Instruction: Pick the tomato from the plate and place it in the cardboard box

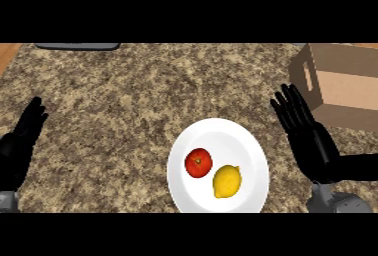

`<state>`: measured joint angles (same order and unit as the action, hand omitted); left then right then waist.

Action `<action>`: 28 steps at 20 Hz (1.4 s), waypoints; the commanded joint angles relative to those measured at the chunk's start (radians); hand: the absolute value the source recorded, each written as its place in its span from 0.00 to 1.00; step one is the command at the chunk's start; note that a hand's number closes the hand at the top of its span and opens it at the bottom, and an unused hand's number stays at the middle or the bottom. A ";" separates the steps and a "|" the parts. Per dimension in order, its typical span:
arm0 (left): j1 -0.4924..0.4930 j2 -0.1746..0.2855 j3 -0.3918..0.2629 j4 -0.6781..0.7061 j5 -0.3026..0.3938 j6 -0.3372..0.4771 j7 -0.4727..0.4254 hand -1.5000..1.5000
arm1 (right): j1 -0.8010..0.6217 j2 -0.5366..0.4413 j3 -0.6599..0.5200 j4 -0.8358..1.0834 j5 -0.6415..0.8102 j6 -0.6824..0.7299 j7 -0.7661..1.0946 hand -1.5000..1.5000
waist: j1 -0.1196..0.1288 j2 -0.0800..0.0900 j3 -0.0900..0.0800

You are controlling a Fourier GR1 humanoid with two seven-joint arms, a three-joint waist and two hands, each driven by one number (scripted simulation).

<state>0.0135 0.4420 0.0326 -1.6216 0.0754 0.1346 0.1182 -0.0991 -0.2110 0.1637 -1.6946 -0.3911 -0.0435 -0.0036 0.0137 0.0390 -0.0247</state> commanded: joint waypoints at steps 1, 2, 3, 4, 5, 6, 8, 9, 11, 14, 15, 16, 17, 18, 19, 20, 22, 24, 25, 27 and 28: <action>-0.013 -0.018 0.012 0.015 0.003 0.012 0.057 0.50 | -0.060 -0.016 0.000 0.038 0.074 -0.023 0.014 1.00 | -0.009 -0.038 0.025; -0.044 -0.076 -0.013 0.088 -0.025 0.052 -0.001 0.50 | -0.057 0.014 0.087 -0.035 0.189 -0.104 0.016 1.00 | -0.018 -0.038 0.023; -0.040 -0.082 -0.012 0.081 -0.015 0.058 0.029 0.50 | -0.086 -0.017 0.112 -0.050 0.271 -0.133 0.029 1.00 | -0.017 -0.039 0.022; -0.046 -0.096 -0.002 0.105 -0.007 0.066 0.011 0.50 | -0.138 -0.013 0.121 -0.037 0.334 -0.176 0.032 1.00 | -0.012 -0.038 0.021; -0.020 -0.136 -0.022 0.121 -0.028 0.099 -0.012 0.50 | -0.103 -0.049 0.144 -0.073 0.408 -0.186 0.003 1.00 | -0.023 -0.041 0.020; -0.015 -0.148 -0.012 0.142 -0.018 0.100 -0.042 0.50 | -0.138 -0.064 0.174 -0.102 0.475 -0.212 0.038 1.00 | -0.022 -0.043 0.017; -0.011 -0.143 -0.013 0.119 0.008 0.086 0.012 0.50 | -0.103 -0.324 0.145 0.017 0.683 -0.159 0.073 1.00 | -0.049 -0.048 -0.001; -0.023 -0.183 -0.026 0.143 0.003 0.110 0.010 0.50 | -0.036 -0.173 0.152 -0.013 0.679 -0.314 0.141 1.00 | -0.063 -0.045 0.016; -0.032 -0.203 -0.017 0.219 -0.006 0.113 -0.061 0.50 | 0.046 -0.100 0.249 -0.074 0.803 -0.415 0.102 0.00 | -0.055 -0.043 0.020; -0.034 -0.232 -0.038 0.236 -0.011 0.109 -0.086 0.50 | 0.111 -0.150 0.296 -0.183 0.972 -0.455 0.150 0.00 | -0.047 -0.046 0.021; -0.029 -0.234 -0.032 0.252 -0.010 0.106 -0.101 0.50 | 0.120 -0.159 0.306 -0.182 1.025 -0.456 0.174 0.00 | -0.038 -0.044 0.022; -0.067 -0.208 -0.021 0.216 -0.018 0.119 -0.039 0.50 | 0.139 -0.172 0.333 -0.247 1.083 -0.428 0.263 0.00 | -0.038 -0.046 0.022; -0.086 -0.238 -0.037 0.246 -0.016 0.119 -0.048 0.50 | 0.100 -0.167 0.352 -0.243 1.138 -0.381 0.353 0.00 | -0.035 -0.044 0.022; -0.086 -0.247 -0.033 0.266 -0.006 0.111 -0.061 0.50 | 0.123 -0.225 0.331 -0.310 1.122 -0.305 0.394 0.00 | -0.038 -0.044 0.021; -0.064 -0.238 -0.037 0.237 -0.019 0.114 -0.065 0.50 | 0.128 -0.221 0.346 -0.357 1.174 -0.276 0.473 0.00 | -0.032 -0.045 0.022; -0.064 -0.231 -0.031 0.230 -0.016 0.116 -0.050 0.50 | 0.139 -0.238 0.358 -0.382 1.178 -0.213 0.523 0.00 | -0.031 -0.045 0.022; -0.057 -0.235 -0.034 0.236 -0.021 0.110 -0.074 0.50 | 0.085 -0.217 0.371 -0.474 1.208 -0.096 0.688 0.00 | -0.025 -0.045 0.021; -0.097 -0.199 -0.001 0.285 0.000 0.070 -0.073 0.50 | 0.018 -0.194 0.361 -0.505 1.166 0.023 0.786 0.00 | -0.018 -0.041 0.022; -0.115 -0.237 -0.023 0.294 -0.016 0.096 -0.078 0.50 | -0.006 -0.154 0.411 -0.510 1.190 0.063 0.847 0.00 | -0.018 -0.041 0.022; -0.103 -0.230 -0.013 0.288 -0.003 0.085 -0.066 0.50 | -0.002 -0.177 0.437 -0.588 1.163 0.175 0.926 0.00 | -0.017 -0.042 0.022; -0.075 -0.239 -0.045 0.256 -0.024 0.084 -0.074 0.50 | -0.084 -0.138 0.423 -0.514 1.130 0.222 0.961 0.00 | -0.002 -0.040 0.022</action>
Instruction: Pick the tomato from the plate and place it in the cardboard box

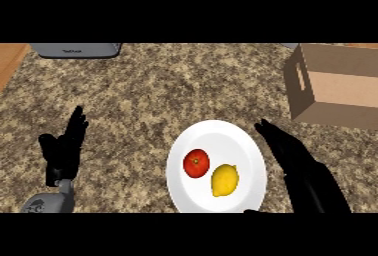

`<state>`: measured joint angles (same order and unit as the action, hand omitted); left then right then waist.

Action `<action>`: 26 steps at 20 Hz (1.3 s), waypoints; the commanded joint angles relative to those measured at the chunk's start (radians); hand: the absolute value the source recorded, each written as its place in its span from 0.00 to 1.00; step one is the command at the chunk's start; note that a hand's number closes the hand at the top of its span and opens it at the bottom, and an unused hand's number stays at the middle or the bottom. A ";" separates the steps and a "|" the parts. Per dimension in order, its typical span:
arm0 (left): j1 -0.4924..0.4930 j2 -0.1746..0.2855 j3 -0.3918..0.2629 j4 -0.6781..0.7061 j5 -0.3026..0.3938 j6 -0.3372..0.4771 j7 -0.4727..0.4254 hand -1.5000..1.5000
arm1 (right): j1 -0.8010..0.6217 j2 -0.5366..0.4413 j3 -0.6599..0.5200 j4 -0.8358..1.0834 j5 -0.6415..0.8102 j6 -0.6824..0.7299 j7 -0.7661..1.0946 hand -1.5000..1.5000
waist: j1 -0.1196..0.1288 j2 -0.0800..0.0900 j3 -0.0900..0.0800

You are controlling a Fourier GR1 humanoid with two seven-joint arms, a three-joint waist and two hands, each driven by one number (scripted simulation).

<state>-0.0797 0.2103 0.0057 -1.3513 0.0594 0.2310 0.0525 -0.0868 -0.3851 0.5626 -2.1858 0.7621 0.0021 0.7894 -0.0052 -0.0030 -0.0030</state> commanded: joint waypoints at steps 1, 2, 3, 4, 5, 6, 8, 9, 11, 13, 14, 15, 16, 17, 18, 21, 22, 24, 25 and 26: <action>-0.039 -0.013 0.003 0.053 -0.003 -0.003 -0.004 0.50 | -0.146 0.086 0.087 -0.018 0.051 0.204 0.245 0.00 | 0.010 0.003 0.000; 0.036 -0.030 -0.007 0.026 0.000 -0.013 -0.075 0.50 | -0.154 0.101 0.070 -0.015 -0.003 0.248 0.270 0.00 | 0.016 0.002 0.000; -0.028 0.000 0.006 0.021 -0.010 -0.004 -0.008 0.50 | -0.194 0.158 0.133 -0.014 0.031 0.282 0.340 0.00 | 0.013 0.001 0.000; -0.015 -0.015 0.001 0.021 -0.005 -0.004 0.003 0.50 | -0.231 0.187 0.098 0.020 0.001 0.315 0.356 0.00 | 0.014 0.002 0.001; 0.013 0.005 0.016 0.014 -0.001 -0.025 -0.030 0.50 | -0.192 0.175 0.067 0.046 -0.010 0.302 0.315 0.00 | 0.011 0.003 0.002; 0.010 -0.039 -0.020 0.001 -0.022 0.008 -0.018 0.50 | -0.264 0.240 0.114 0.067 0.007 0.347 0.389 0.00 | 0.015 0.002 0.001; 0.014 -0.035 -0.006 0.029 -0.019 0.003 -0.055 0.50 | -0.272 0.261 0.107 0.144 -0.010 0.370 0.399 0.00 | 0.016 0.003 0.001; -0.001 -0.010 0.003 0.016 -0.016 -0.010 -0.030 0.50 | -0.324 0.306 0.099 0.163 -0.012 0.398 0.437 0.00 | 0.017 0.003 0.001; -0.024 -0.014 0.016 0.028 0.004 -0.016 -0.006 0.50 | -0.285 0.307 0.129 0.216 0.027 0.379 0.431 0.00 | 0.011 0.002 0.001; -0.021 -0.004 0.015 0.028 -0.009 -0.011 0.003 0.50 | -0.294 0.335 0.113 0.235 -0.003 0.430 0.475 0.00 | 0.010 0.002 0.001; -0.015 -0.038 -0.003 0.027 -0.020 0.011 -0.008 0.50 | -0.286 0.359 0.124 0.296 0.018 0.389 0.449 0.00 | 0.011 0.003 0.002; -0.030 -0.015 0.025 0.085 -0.013 -0.007 -0.037 0.50 | -0.305 0.375 0.093 0.273 -0.003 0.431 0.479 0.00 | 0.005 0.003 0.001; -0.002 -0.033 -0.013 0.044 -0.036 0.003 -0.024 0.50 | -0.306 0.381 0.145 0.256 0.013 0.422 0.535 0.00 | 0.008 0.000 0.001; -0.005 -0.022 -0.011 -0.017 -0.024 0.003 0.038 0.50 | -0.288 0.382 0.154 0.244 0.012 0.416 0.552 0.00 | 0.010 -0.002 0.002; -0.030 -0.016 0.010 0.051 -0.017 -0.016 -0.016 0.50 | -0.336 0.382 0.139 0.279 -0.016 0.396 0.554 0.00 | 0.009 0.002 0.001; -0.004 -0.041 -0.006 0.008 -0.030 0.008 -0.005 0.50 | -0.289 0.383 0.193 0.293 -0.006 0.324 0.536 0.00 | 0.009 0.001 0.002; 0.022 -0.042 -0.006 -0.010 -0.024 0.002 -0.002 0.50 | -0.318 0.383 0.117 0.301 -0.035 0.384 0.527 0.00 | 0.011 0.001 0.002; -0.004 -0.031 0.018 0.055 -0.016 -0.012 -0.030 0.50 | -0.313 0.384 0.195 0.362 -0.004 0.301 0.544 0.00 | 0.009 0.002 0.002; 0.001 -0.029 0.012 0.007 -0.023 0.000 -0.008 0.50 | -0.337 0.384 0.168 0.325 -0.021 0.366 0.586 0.00 | 0.010 0.000 0.002; -0.038 -0.013 0.027 0.064 -0.018 -0.022 -0.033 0.50 | -0.416 0.384 0.184 0.405 -0.034 0.298 0.598 0.00 | 0.016 0.003 0.001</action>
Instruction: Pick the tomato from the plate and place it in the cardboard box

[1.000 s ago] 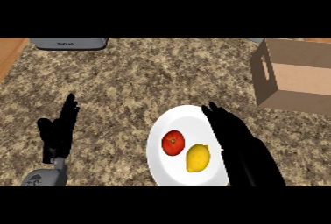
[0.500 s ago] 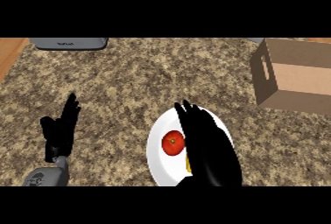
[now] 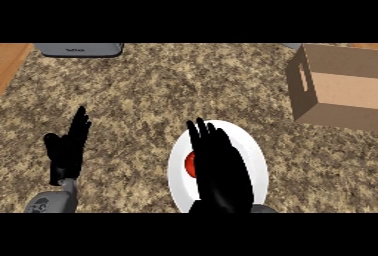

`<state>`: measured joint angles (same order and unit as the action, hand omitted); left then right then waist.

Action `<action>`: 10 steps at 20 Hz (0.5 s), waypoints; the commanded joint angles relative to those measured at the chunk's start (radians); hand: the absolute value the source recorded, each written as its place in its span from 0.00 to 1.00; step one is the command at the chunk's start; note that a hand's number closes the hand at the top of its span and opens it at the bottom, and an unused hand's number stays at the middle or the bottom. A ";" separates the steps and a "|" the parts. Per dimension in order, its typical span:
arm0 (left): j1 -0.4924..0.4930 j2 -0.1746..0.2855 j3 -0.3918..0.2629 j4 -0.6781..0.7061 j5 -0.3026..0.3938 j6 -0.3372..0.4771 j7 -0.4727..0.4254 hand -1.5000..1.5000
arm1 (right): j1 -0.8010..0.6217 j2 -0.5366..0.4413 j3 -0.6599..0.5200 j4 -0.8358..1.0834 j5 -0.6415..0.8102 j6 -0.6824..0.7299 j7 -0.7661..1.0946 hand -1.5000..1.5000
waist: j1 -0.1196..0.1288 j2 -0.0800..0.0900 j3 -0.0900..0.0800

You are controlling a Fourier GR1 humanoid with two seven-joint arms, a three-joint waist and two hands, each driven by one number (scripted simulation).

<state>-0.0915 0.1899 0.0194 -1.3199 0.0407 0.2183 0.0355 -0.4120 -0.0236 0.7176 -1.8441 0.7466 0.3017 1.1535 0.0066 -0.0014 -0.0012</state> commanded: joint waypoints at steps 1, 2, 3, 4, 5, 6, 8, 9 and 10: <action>0.003 -0.028 -0.010 0.011 -0.016 0.023 -0.007 0.50 | -0.001 0.022 0.040 0.052 0.027 -0.001 0.188 0.00 | -0.004 0.000 0.000; -0.020 -0.030 -0.002 0.018 -0.012 0.025 -0.010 0.50 | 0.009 0.022 0.087 0.062 0.030 -0.014 0.205 0.00 | -0.004 0.000 0.000; -0.019 -0.030 -0.013 -0.005 -0.019 0.026 0.001 0.50 | -0.036 0.022 0.069 0.105 0.007 -0.021 0.221 0.00 | 0.003 0.000 0.000; -0.010 -0.004 0.021 0.038 0.008 -0.009 -0.034 0.50 | -0.028 0.022 0.021 0.054 -0.012 0.037 0.232 0.00 | -0.004 0.000 0.000; -0.018 0.020 0.020 -0.006 0.015 -0.027 0.030 0.50 | -0.005 0.022 0.068 0.051 0.000 0.009 0.239 0.00 | -0.002 -0.002 0.000; 0.003 -0.022 -0.018 -0.019 -0.021 0.013 0.007 0.50 | -0.024 0.022 0.054 0.088 0.001 -0.014 0.237 0.00 | 0.001 -0.001 0.000; 0.029 -0.015 -0.011 -0.003 -0.013 -0.011 -0.037 0.50 | -0.077 0.022 0.056 0.144 -0.035 -0.044 0.253 0.00 | 0.009 0.000 0.000; -0.008 -0.005 0.017 0.042 -0.005 -0.009 -0.038 0.50 | -0.090 0.022 0.074 0.122 -0.023 -0.034 0.278 0.00 | 0.002 0.000 0.000; 0.018 -0.021 -0.004 0.003 -0.019 0.009 -0.018 0.50 | -0.069 0.022 0.046 0.141 -0.022 -0.050 0.242 0.00 | 0.002 0.000 0.000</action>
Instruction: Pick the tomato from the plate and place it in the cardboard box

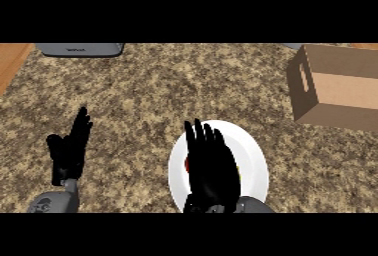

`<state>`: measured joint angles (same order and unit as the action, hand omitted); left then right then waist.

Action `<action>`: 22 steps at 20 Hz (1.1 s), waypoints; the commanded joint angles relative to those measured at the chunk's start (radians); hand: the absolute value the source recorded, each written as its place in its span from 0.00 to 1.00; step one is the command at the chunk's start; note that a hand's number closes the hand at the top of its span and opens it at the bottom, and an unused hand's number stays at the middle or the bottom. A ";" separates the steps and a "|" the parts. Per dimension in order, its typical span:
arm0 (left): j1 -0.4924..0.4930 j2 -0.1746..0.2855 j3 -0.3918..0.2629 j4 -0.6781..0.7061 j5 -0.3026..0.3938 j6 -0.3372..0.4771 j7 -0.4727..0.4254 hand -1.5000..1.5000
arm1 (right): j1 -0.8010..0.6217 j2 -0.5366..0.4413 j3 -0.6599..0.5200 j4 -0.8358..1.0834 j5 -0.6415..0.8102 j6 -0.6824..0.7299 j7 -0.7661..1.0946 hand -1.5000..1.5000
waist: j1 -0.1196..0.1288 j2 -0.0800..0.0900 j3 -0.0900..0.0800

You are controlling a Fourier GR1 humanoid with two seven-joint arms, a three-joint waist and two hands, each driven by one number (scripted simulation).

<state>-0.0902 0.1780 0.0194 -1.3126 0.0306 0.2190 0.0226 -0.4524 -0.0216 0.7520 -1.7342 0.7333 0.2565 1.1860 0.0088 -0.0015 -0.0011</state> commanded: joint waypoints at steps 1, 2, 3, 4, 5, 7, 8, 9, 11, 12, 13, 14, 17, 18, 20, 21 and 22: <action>0.002 -0.023 -0.018 -0.003 -0.019 0.019 0.004 0.50 | -0.051 0.021 0.017 -0.012 -0.020 0.020 0.264 0.00 | -0.003 -0.002 0.000; -0.039 -0.003 0.002 -0.023 -0.011 0.024 0.054 0.50 | -0.015 0.021 0.032 0.035 -0.004 -0.033 0.215 0.00 | -0.003 -0.001 0.001; -0.015 -0.004 0.008 0.022 -0.008 0.004 -0.007 0.50 | -0.020 0.021 0.020 0.039 -0.010 -0.011 0.217 0.00 | -0.005 0.000 0.000; -0.024 0.006 -0.001 -0.021 -0.003 -0.005 0.054 0.50 | -0.049 0.021 0.014 0.064 -0.040 -0.019 0.222 0.00 | 0.001 0.000 0.001; -0.025 -0.008 0.004 0.016 0.008 -0.019 -0.003 0.50 | -0.075 0.021 0.037 0.082 -0.049 -0.050 0.256 0.00 | 0.004 0.001 0.000; 0.050 -0.033 -0.017 -0.017 -0.024 0.018 -0.046 0.50 | -0.083 0.021 -0.029 0.114 -0.047 -0.008 0.200 0.00 | 0.004 0.000 0.000; -0.059 0.000 0.021 0.082 -0.013 0.000 -0.019 0.50 | -0.082 0.021 0.030 0.144 -0.051 -0.046 0.224 0.00 | -0.004 0.004 -0.001; -0.031 -0.002 0.003 -0.003 -0.009 -0.002 0.024 0.50 | -0.087 0.021 0.003 0.160 -0.046 -0.050 0.206 0.00 | 0.002 0.001 0.001; -0.025 -0.032 0.005 0.028 -0.011 0.019 0.003 0.50 | -0.078 0.021 0.036 0.141 -0.043 -0.049 0.239 0.00 | -0.003 0.000 0.000; -0.041 -0.015 -0.003 0.012 -0.023 0.015 0.033 0.50 | -0.105 0.021 0.029 0.222 -0.050 -0.071 0.206 0.00 | 0.003 0.002 0.000; 0.019 0.006 0.019 0.006 0.005 -0.027 -0.032 0.50 | -0.098 0.021 0.026 0.215 -0.051 -0.060 0.202 0.00 | 0.005 0.001 0.000; -0.016 -0.016 0.008 -0.015 0.007 -0.007 0.034 0.50 | -0.122 0.021 -0.027 0.183 -0.072 -0.007 0.216 0.00 | -0.001 -0.001 0.001; -0.016 -0.008 0.005 -0.008 -0.003 -0.013 0.040 0.50 | -0.111 0.021 -0.015 0.210 -0.057 -0.006 0.195 0.00 | -0.004 -0.001 0.001; -0.038 0.004 0.032 0.039 0.003 -0.018 -0.003 0.50 | -0.099 0.021 -0.012 0.258 -0.048 -0.045 0.154 0.00 | -0.005 0.002 0.000; 0.040 -0.019 -0.022 -0.111 -0.026 0.015 0.072 0.50 | -0.057 0.021 0.012 0.202 -0.033 -0.044 0.181 0.00 | 0.000 -0.003 0.001; -0.006 -0.013 -0.003 -0.012 -0.026 0.002 0.025 0.50 | -0.099 0.021 -0.056 0.292 -0.033 -0.037 0.114 0.00 | -0.005 0.002 0.001; 0.026 -0.027 0.013 0.042 -0.029 0.009 -0.067 0.50 | -0.067 0.021 -0.006 0.197 -0.039 -0.005 0.175 0.00 | -0.010 0.000 0.000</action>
<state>-0.0873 0.1695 0.0281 -1.3193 0.0168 0.2150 0.0275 -0.5199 -0.0202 0.7375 -1.5078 0.6940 0.1855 1.1663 0.0050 -0.0016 -0.0005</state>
